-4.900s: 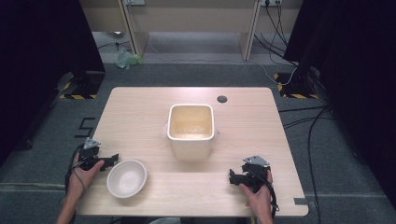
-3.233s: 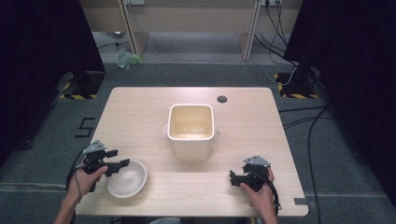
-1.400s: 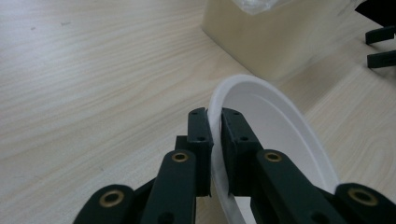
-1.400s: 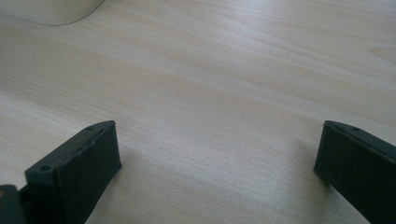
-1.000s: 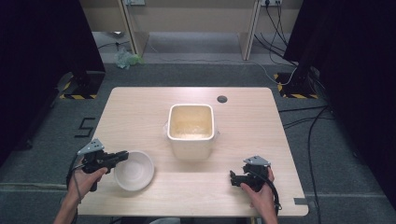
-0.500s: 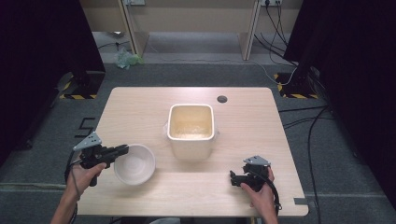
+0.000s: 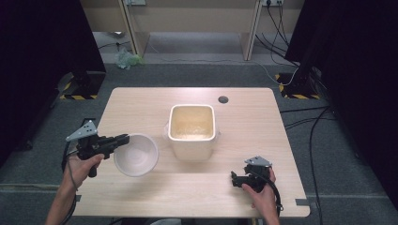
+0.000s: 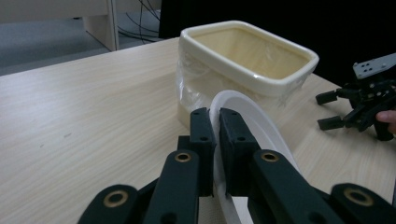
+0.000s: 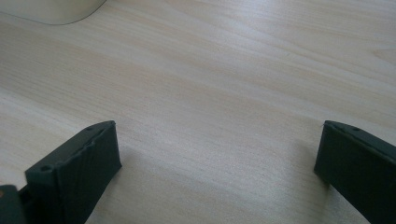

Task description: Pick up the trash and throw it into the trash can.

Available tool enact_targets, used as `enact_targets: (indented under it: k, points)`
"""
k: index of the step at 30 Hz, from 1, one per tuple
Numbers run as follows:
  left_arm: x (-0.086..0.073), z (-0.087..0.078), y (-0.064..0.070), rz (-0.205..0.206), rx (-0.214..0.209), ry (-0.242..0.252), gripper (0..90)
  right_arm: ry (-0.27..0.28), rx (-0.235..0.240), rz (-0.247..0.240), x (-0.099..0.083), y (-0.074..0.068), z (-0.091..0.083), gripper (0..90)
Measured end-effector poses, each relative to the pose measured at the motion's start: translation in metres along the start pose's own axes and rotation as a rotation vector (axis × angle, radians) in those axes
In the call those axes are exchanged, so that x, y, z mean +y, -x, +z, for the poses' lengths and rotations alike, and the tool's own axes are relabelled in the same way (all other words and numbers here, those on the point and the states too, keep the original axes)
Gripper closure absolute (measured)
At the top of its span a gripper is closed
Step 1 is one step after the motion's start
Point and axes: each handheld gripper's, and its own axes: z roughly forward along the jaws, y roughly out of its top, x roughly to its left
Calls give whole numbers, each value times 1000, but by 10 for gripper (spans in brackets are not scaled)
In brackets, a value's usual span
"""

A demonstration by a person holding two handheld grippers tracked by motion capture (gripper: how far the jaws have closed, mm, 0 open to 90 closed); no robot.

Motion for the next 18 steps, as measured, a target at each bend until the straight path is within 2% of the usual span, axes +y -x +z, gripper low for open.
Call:
enact_targets:
  k: [8,18]
  points:
    - [17,2,3,19,-15,11,838,-2,1,-2,0,0,0,3]
    - [44,8,4,24,-46,35,838,-4,3,6,0,0,0,2]
